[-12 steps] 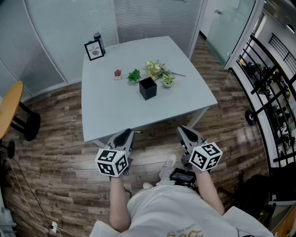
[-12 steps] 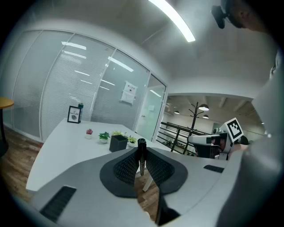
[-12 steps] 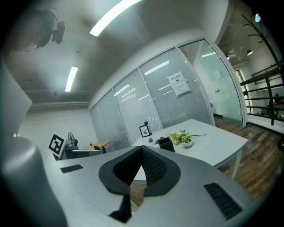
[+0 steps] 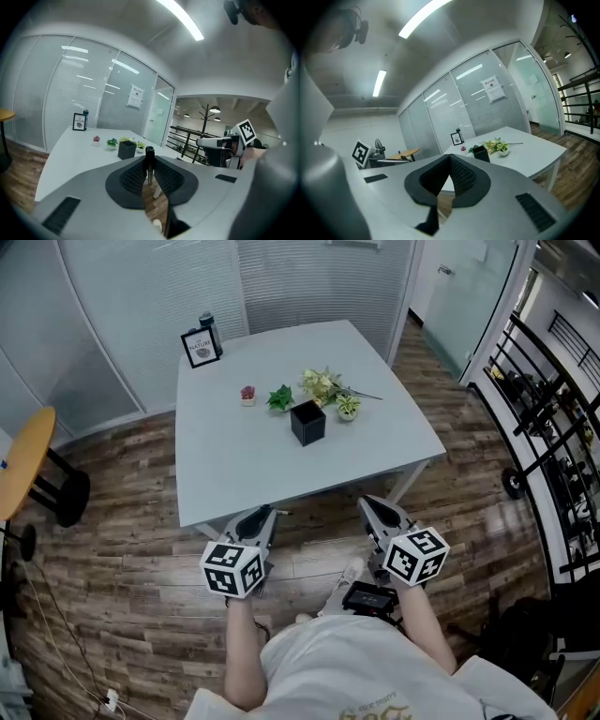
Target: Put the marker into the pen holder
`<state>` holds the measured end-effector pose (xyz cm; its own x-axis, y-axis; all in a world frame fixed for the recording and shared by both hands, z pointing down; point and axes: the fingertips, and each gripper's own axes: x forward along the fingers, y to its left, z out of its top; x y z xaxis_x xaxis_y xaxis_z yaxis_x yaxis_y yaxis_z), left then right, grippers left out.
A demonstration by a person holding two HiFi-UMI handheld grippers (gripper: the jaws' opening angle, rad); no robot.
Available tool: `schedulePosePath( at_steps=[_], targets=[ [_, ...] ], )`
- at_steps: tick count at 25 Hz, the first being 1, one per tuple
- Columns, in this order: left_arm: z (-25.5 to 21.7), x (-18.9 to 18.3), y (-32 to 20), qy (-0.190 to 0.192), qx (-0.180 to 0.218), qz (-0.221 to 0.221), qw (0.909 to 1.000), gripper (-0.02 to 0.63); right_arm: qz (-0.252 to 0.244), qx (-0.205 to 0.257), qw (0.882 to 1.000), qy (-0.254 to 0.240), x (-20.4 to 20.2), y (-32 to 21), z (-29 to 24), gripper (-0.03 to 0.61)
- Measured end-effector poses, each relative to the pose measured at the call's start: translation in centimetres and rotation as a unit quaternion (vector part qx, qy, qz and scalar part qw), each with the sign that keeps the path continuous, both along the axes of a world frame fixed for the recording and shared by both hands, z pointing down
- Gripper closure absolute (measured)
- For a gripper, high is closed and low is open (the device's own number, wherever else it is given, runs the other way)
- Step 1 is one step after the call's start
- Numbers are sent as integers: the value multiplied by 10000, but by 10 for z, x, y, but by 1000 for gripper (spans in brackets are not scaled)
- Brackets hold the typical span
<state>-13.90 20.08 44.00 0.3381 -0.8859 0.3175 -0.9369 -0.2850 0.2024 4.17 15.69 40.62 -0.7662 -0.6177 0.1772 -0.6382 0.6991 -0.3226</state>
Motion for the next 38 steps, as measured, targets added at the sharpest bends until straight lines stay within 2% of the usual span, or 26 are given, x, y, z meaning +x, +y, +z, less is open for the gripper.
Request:
schedulePosePath(
  at_steps=[4,10,16,23,32,38],
  targets=[
    [3,0,9,34,-50,62,10000,561,112,-105,9997,-172,4,8,1,561],
    [16,5,4,236,-181,131,9995,561,283,-258,9993,-3,16,8,18,561],
    [25,3,-29,60,-394,246,9989,561,452,-262,9986,-60,20,-28,18,561],
    [30,-17,-110,-105,-519,287,9982,561,451,-388,9980,-227,-4,-108,30,561],
    [6,-19,-238,-261,-463,324,9981,561,357,-368,9982,-313,-13,-225,13,561],
    [5,-25,-290,-369,-490,132,9980,561,203,-369,9985,-360,-12,-279,12,561]
  ],
)
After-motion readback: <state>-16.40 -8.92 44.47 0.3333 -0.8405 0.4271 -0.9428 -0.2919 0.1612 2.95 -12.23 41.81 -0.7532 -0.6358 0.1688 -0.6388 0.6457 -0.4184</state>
